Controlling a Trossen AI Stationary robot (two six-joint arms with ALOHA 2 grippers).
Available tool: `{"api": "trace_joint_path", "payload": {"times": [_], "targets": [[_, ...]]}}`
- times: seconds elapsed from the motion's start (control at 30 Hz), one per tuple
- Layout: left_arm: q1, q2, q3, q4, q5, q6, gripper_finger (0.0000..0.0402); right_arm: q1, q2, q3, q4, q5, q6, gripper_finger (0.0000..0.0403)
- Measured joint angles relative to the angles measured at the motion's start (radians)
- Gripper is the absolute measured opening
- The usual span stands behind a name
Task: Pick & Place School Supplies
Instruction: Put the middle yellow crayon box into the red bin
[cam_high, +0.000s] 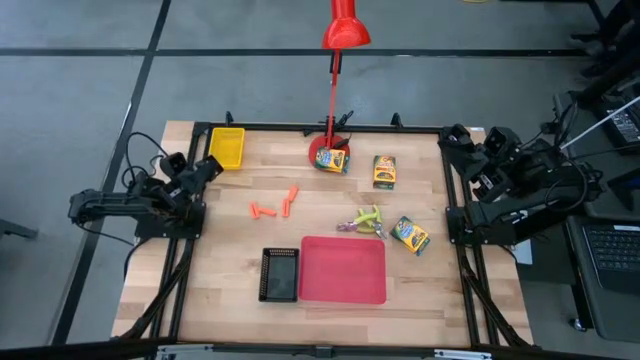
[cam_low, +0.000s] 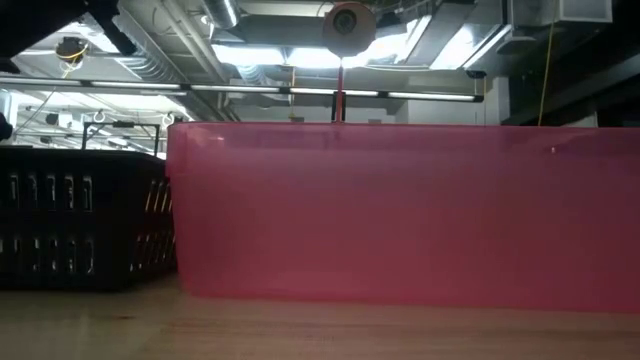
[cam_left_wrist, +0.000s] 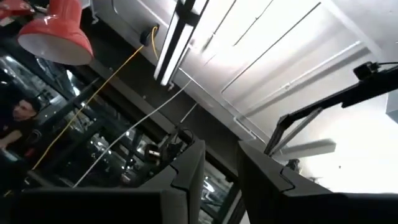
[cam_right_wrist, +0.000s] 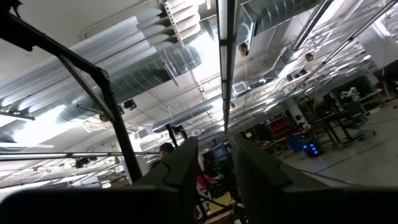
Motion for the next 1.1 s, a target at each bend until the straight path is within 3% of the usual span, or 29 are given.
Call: {"api": "trace_joint_path", "payload": {"times": [0.13, 0.23, 0.37, 0.47, 0.63, 0.7, 0.8, 1.1], "targets": [[0.005, 0.081, 0.049, -0.002, -0.098, -0.001, 0.0089, 0.0, 0.0, 0.0, 0.001, 0.001, 0.001, 0.0104], [0.009, 0.166, 0.121, -0.005, -0.029, 0.002, 0.0098, 0.0, 0.0, 0.0, 0.001, 0.002, 0.0, 0.0104], [-0.005, 0.32, 0.31, -0.13, 0.074, 0.144, 0.0111, 0.0, 0.0, 0.0, 0.001, 0.002, 0.0, 0.0104], [-0.014, 0.431, 0.495, -0.357, 0.051, 0.311, 0.0113, 0.0, 0.0, 0.0, 0.001, 0.002, 0.0, 0.0104], [-0.014, 0.606, 0.853, -1.046, -0.241, 0.465, 0.0114, 0.0, -0.003, 0.0, -0.021, 0.002, 0.026, 0.0104], [-0.014, 0.69, 0.98, -1.327, -0.356, 0.431, 0.0114, 0.0, -0.003, 0.0, -0.05, 0.002, 0.049, 0.0104], [-0.011, 0.811, 1.107, -1.613, -0.422, 0.307, 0.0114, 0.0, -0.003, 0.0, -0.088, 0.002, 0.087, 0.0104], [-0.007, 1.099, 1.156, -1.922, -0.331, -0.134, 0.0143, 0.0, -0.003, 0.0, -0.115, 0.051, 0.105, 0.0104]]}}
